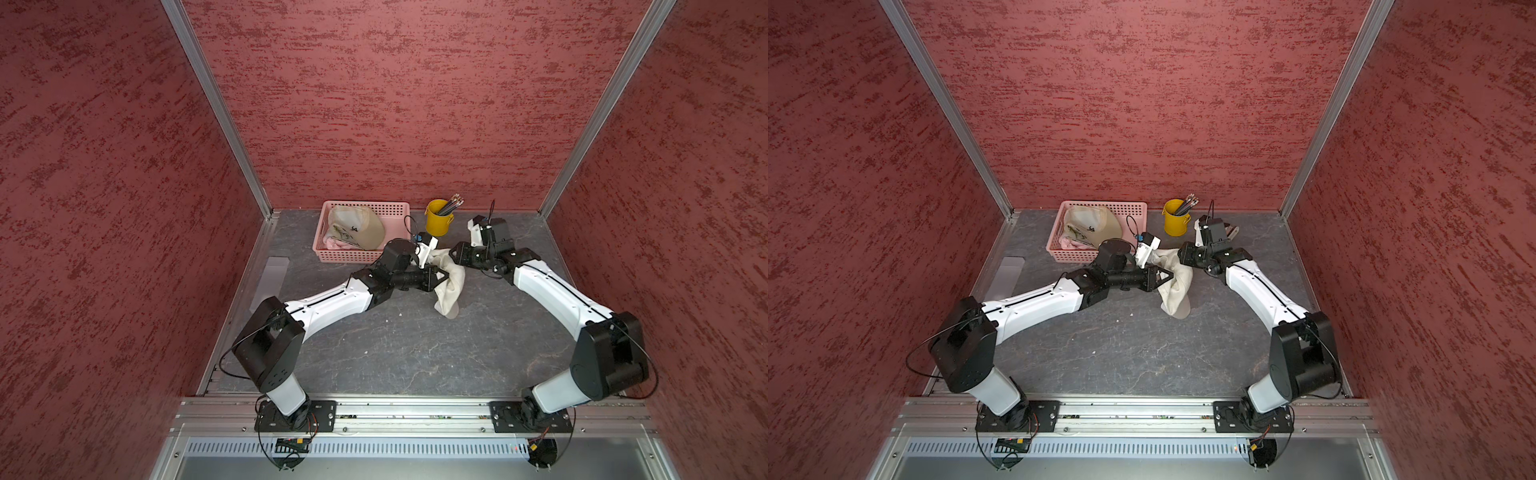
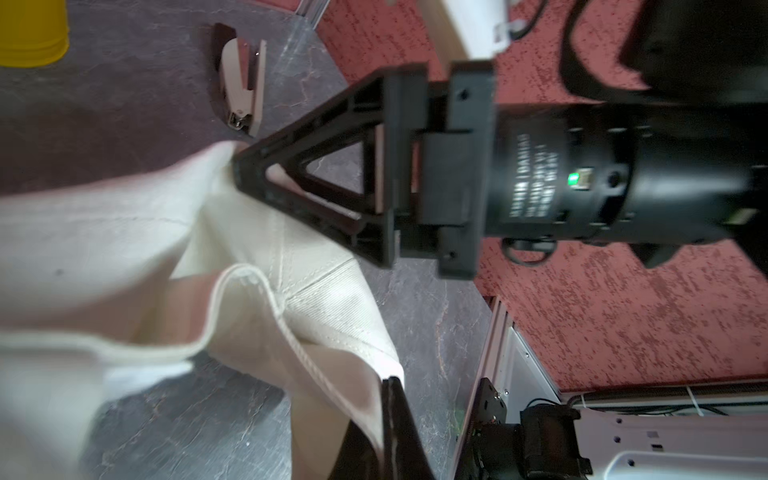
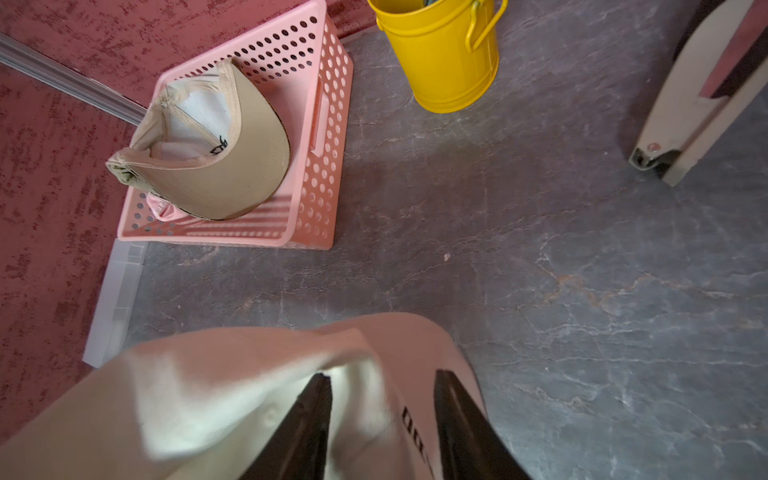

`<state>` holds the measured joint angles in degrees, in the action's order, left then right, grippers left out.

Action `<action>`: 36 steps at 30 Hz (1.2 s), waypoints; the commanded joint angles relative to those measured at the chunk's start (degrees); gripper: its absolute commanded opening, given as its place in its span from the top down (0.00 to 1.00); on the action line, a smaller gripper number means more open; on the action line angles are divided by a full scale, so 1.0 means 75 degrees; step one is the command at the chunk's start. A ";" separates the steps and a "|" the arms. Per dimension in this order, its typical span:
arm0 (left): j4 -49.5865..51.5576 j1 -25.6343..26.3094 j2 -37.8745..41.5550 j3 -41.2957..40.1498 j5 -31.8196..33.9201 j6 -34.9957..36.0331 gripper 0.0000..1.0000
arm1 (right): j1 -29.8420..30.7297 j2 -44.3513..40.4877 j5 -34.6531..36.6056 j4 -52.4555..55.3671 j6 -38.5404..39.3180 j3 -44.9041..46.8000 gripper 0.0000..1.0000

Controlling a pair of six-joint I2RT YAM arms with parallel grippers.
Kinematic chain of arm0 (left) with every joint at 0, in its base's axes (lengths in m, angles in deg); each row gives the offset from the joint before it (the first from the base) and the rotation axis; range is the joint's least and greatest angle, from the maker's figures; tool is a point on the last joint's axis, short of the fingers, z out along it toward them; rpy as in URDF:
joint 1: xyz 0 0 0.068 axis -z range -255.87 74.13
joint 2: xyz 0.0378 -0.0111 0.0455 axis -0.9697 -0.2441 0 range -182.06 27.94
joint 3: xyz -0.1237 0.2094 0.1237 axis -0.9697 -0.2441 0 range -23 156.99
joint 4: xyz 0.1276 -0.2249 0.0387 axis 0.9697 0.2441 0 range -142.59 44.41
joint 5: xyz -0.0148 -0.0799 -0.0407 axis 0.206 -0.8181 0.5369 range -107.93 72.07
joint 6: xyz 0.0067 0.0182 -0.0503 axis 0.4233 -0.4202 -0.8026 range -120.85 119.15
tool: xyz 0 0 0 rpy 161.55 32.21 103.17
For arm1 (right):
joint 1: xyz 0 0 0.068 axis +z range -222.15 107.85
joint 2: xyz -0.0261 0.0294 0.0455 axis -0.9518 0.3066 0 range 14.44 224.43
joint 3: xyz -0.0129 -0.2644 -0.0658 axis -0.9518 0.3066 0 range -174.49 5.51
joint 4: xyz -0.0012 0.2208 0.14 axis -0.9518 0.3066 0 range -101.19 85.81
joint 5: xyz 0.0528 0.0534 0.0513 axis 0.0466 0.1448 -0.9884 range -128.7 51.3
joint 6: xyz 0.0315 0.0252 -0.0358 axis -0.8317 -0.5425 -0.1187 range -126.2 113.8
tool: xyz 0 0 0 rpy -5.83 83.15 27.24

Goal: Turn the baseball cap inside out
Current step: Turn over the baseball cap.

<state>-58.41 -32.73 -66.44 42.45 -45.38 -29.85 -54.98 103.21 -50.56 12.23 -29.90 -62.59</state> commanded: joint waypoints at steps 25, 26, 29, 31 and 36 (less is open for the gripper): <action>0.0880 -0.0451 0.0008 0.1264 -0.0284 0.0913 1.00 | -0.0121 -0.2006 -0.1355 -0.0212 0.0270 0.0811 0.36; 0.0852 -0.0446 0.0011 0.1260 -0.0306 0.0913 1.00 | -0.0121 -0.1963 -0.1382 -0.0183 0.0231 0.0837 0.37; 0.0812 -0.0453 -0.0030 0.1274 -0.0346 0.0878 1.00 | -0.0121 -0.1981 -0.1676 -0.0394 0.0061 0.1163 0.39; 0.0846 -0.0450 -0.0046 0.1304 -0.0366 0.0869 1.00 | -0.0121 -0.2061 -0.1804 -0.0621 -0.0078 0.1435 0.39; 0.1086 -0.0412 -0.0054 0.1403 -0.0399 0.0953 1.00 | -0.0121 -0.1992 -0.1888 -0.0999 -0.0313 0.1726 0.39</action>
<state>-50.85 -36.28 -66.62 50.75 -48.00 -24.27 -55.50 88.26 -62.87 9.01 -30.58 -51.02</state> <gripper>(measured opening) 0.063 0.606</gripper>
